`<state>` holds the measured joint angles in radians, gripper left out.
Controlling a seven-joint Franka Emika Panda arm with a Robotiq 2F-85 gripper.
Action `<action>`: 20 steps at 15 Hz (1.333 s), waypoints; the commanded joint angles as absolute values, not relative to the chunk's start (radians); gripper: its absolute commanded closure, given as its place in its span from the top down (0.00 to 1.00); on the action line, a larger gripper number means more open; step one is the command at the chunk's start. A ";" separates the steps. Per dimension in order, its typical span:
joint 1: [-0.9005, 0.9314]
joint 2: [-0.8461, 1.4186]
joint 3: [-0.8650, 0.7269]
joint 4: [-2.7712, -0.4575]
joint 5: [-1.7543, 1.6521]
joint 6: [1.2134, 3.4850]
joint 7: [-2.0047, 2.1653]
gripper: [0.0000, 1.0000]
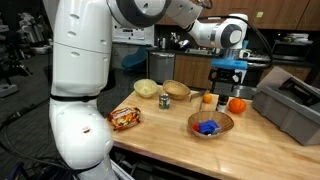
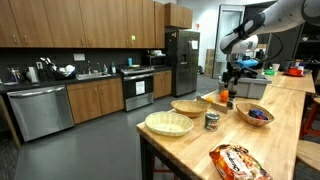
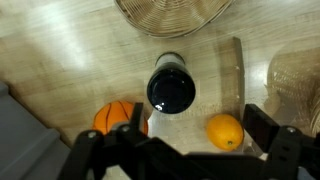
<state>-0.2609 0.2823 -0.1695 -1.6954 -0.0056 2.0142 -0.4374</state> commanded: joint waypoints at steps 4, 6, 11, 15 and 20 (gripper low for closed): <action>-0.268 0.265 -0.170 -1.719 0.005 2.008 -0.389 1.00; -0.267 0.270 -0.166 -1.724 0.016 2.005 -0.382 1.00; -0.269 0.278 -0.163 -1.747 0.027 2.003 -0.359 1.00; -0.272 0.280 -0.167 -1.773 0.041 2.007 -0.337 1.00; -0.277 0.285 -0.178 -1.779 0.044 2.006 -0.306 1.00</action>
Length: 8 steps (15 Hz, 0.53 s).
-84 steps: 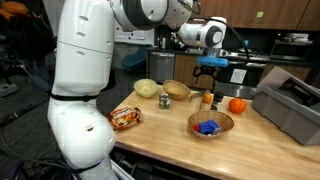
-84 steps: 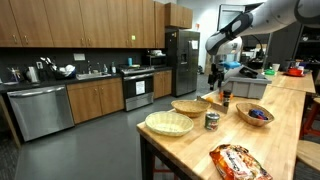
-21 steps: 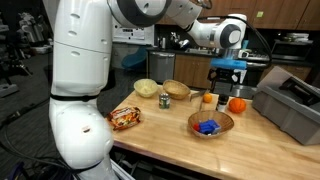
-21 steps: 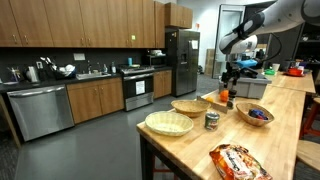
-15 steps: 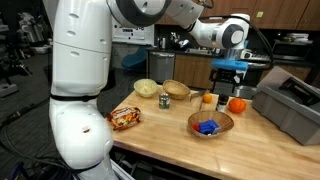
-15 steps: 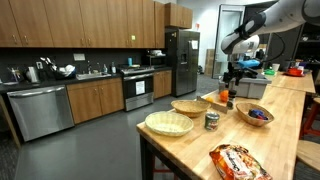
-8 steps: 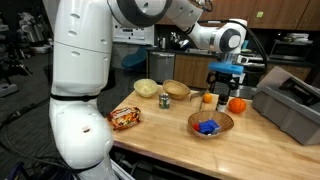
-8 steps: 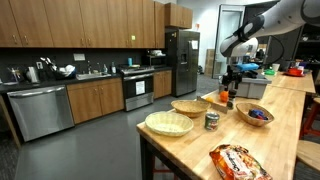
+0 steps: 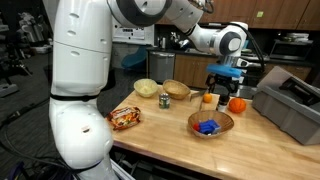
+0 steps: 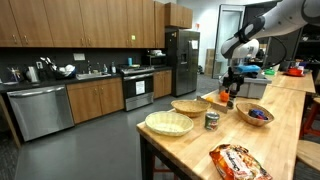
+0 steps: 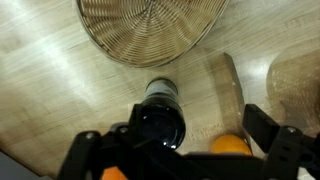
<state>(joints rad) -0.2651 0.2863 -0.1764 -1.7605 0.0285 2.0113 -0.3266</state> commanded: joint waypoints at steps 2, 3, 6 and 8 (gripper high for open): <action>-0.279 0.277 -0.188 -1.785 0.030 2.013 -0.283 1.00; -0.278 0.267 -0.196 -1.789 0.018 2.017 -0.267 1.00; -0.279 0.258 -0.213 -1.792 -0.004 2.024 -0.237 1.00; -0.280 0.262 -0.220 -1.789 -0.007 2.021 -0.227 1.00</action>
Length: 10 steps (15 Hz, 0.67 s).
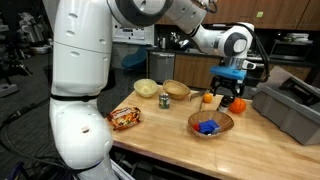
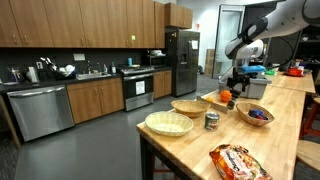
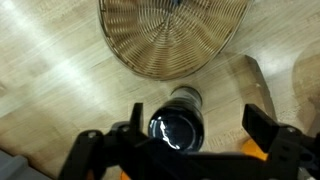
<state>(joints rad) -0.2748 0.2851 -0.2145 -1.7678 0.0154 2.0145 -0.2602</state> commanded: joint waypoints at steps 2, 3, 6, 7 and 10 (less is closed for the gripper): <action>-0.281 0.261 -0.223 -1.793 -0.006 2.021 -0.218 1.00; -0.281 0.262 -0.224 -1.794 -0.005 2.020 -0.215 1.00; -0.280 0.262 -0.225 -1.795 -0.004 2.020 -0.211 1.00; -0.280 0.261 -0.224 -1.793 -0.004 2.021 -0.211 1.00; -0.281 0.266 -0.222 -1.780 -0.003 2.020 -0.221 1.00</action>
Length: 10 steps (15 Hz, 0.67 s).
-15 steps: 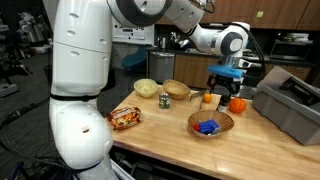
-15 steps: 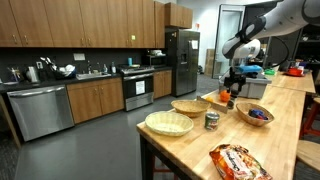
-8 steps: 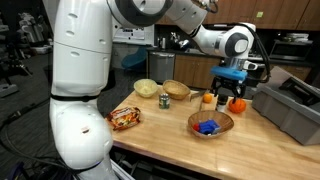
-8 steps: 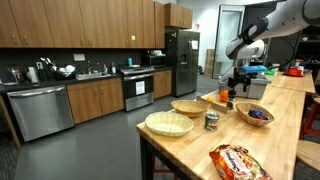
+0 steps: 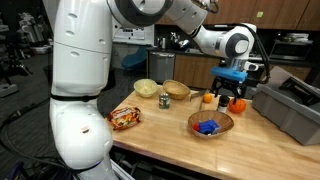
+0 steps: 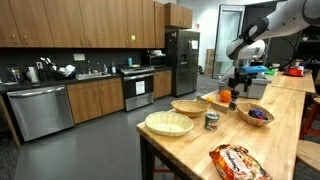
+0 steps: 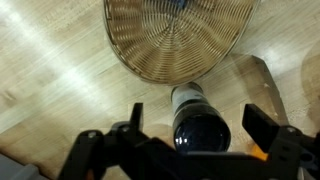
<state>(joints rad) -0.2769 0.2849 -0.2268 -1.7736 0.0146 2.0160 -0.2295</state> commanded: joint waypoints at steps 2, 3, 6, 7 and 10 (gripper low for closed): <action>-0.281 0.276 -0.219 -1.765 0.000 2.016 -0.229 1.00; -0.282 0.280 -0.217 -1.759 0.004 2.017 -0.235 1.00; -0.281 0.293 -0.204 -1.737 0.014 2.016 -0.254 1.00; -0.281 0.296 -0.200 -1.731 0.015 2.015 -0.258 1.00; -0.281 0.304 -0.190 -1.719 0.018 2.012 -0.269 1.00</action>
